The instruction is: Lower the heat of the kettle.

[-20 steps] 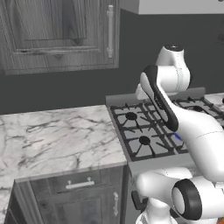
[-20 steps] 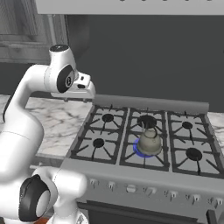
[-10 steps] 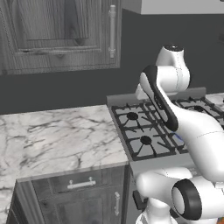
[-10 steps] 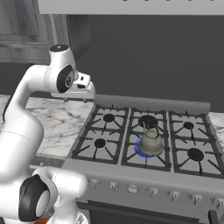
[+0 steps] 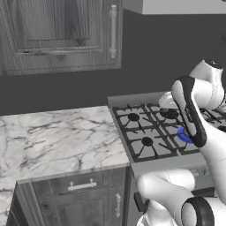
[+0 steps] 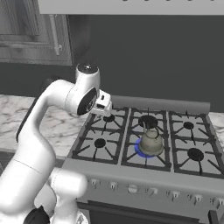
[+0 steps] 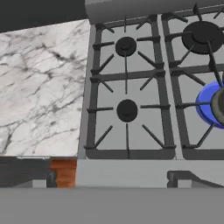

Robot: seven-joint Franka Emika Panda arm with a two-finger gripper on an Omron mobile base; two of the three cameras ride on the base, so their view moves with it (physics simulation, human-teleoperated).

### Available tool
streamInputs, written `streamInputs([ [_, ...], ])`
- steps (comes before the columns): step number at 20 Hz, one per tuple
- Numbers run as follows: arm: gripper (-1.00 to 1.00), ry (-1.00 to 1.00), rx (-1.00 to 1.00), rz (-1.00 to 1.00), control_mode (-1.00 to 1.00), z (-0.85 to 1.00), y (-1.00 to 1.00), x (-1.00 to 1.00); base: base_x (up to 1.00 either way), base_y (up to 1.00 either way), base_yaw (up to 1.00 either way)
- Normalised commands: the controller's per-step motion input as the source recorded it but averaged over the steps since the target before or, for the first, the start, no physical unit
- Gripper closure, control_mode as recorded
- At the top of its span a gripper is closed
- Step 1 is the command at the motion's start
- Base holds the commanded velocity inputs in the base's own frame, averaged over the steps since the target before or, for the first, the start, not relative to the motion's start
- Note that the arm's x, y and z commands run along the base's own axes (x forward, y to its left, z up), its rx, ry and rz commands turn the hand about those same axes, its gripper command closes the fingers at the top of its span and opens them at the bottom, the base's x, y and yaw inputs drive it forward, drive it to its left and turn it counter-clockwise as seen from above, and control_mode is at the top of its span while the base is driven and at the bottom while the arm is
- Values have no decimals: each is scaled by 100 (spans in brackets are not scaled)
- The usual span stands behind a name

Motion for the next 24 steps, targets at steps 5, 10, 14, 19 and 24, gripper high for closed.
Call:
streamInputs([
  [5,-100,-12,22,-10,-100,-57,-76,-77,0,0,0],
  [10,-100,-8,15,-10,-100,-55,-50,-70,0,0,0],
  [14,-100,-6,14,-8,-100,-45,-43,-59,0,0,0],
  [19,-100,-3,9,-7,-100,-39,-31,-36,0,0,0],
  [24,-100,0,6,-9,-100,-27,-27,-22,0,0,0],
])
